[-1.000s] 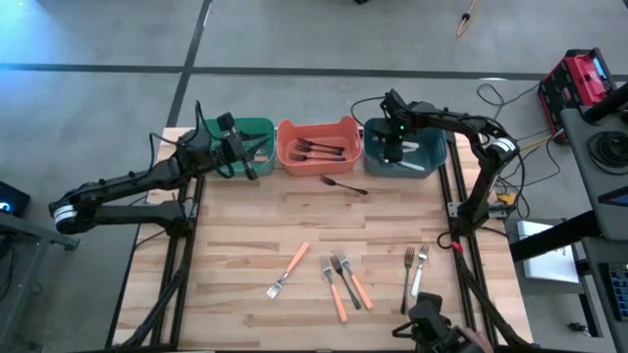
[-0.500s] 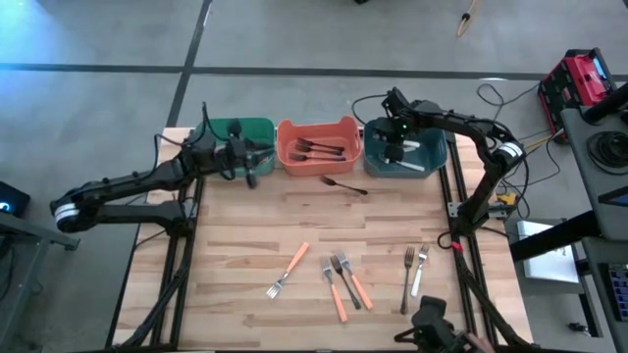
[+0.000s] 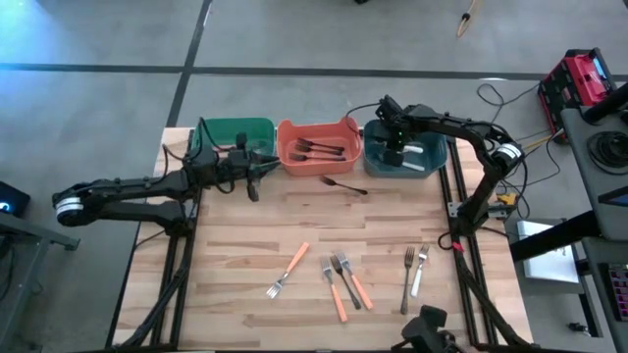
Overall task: Sort silverware by color (type)
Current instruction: Put the white fork into the blue bin
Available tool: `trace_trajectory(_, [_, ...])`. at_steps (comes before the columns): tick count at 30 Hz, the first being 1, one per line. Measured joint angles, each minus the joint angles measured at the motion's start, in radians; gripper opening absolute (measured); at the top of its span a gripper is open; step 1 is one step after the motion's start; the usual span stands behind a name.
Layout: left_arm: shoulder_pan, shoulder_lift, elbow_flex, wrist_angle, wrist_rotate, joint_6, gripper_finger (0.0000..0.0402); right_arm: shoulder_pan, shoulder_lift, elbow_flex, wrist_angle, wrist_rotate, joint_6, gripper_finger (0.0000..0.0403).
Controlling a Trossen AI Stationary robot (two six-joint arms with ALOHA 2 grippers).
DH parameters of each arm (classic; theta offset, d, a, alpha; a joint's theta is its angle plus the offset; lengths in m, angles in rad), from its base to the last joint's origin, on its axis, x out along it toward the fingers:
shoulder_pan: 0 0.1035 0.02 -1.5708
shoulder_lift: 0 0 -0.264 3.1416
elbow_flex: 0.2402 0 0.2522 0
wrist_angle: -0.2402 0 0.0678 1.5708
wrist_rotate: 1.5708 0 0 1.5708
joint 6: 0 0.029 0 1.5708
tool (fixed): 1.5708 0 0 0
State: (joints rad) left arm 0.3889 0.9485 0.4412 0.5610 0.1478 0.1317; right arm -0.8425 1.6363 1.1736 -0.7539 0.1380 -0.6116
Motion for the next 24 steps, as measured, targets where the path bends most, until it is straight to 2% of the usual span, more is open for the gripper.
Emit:
trace_trajectory(9, [0.0, 0.025, 0.0, 0.0, 0.0, -0.066, 0.0038, 0.021, 0.0, 0.0, 0.002, -0.006, 0.017, 0.0012])
trace_trajectory(24, [0.0, 0.049, 0.0, 0.0, -0.001, -0.072, 0.0038, 0.02, 0.0, -0.001, 0.031, -0.006, -0.017, 0.0013])
